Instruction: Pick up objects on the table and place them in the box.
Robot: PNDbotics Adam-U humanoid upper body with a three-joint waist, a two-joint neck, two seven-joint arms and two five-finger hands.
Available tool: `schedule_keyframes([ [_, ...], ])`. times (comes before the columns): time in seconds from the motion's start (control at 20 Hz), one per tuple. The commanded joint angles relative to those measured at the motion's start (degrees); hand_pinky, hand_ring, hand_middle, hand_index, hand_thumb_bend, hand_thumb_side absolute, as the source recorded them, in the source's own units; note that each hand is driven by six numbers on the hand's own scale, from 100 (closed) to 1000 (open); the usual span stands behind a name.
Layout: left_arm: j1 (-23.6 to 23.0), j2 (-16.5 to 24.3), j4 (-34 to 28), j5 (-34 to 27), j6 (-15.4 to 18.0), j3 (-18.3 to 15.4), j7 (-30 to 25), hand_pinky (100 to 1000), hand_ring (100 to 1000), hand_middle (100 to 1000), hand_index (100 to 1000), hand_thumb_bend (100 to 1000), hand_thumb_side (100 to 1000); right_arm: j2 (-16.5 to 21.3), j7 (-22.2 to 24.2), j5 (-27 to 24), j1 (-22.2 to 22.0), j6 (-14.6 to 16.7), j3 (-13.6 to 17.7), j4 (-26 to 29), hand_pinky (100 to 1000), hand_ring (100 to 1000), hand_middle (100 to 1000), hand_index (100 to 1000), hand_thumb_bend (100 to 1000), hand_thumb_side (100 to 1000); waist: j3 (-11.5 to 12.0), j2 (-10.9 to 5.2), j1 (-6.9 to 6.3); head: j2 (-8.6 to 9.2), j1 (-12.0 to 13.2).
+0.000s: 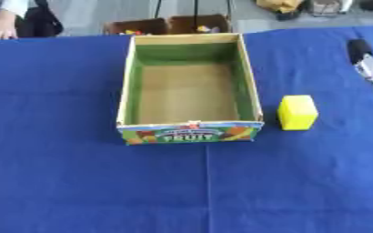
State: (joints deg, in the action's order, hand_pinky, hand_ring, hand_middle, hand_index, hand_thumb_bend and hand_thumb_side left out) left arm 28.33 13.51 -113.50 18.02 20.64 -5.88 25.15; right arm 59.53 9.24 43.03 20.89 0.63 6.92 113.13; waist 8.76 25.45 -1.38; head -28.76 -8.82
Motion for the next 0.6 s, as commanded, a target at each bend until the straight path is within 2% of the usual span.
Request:
schedule_keyframes([
  [0.05,0.49,1.38,-1.09,-0.3,0.1,-0.03,-0.36,561,840,861,933,100,1000,4.73,6.04,0.95,1.38,1.58,-0.33,-1.01,717,845,805,928,229,1000,0.09,-1.75,0.96,0.15,-0.33],
  [0.35,0.55,1.31,-1.09,-0.46,0.1,0.13,-0.57,560,840,860,933,100,1000,6.22,14.22,-1.44,3.67,3.4,-2.07,-4.01,737,863,814,950,342,1000,0.29,-1.75,1.13,0.29,-0.7],
  [0.45,0.55,1.31,-1.09,-0.49,0.11,0.17,-0.62,560,840,860,933,100,1000,6.39,16.86,-2.81,4.3,3.69,-2.47,-5.0,737,867,817,955,389,940,0.33,-1.72,1.17,0.31,-0.8],
  [0.6,0.53,1.22,-1.09,-0.56,0.08,0.21,-0.7,559,840,861,933,100,1000,6.5,21.32,-5.95,5.25,3.82,-3.34,-6.38,736,867,819,971,477,792,0.38,-1.68,1.24,0.44,-0.96],
])
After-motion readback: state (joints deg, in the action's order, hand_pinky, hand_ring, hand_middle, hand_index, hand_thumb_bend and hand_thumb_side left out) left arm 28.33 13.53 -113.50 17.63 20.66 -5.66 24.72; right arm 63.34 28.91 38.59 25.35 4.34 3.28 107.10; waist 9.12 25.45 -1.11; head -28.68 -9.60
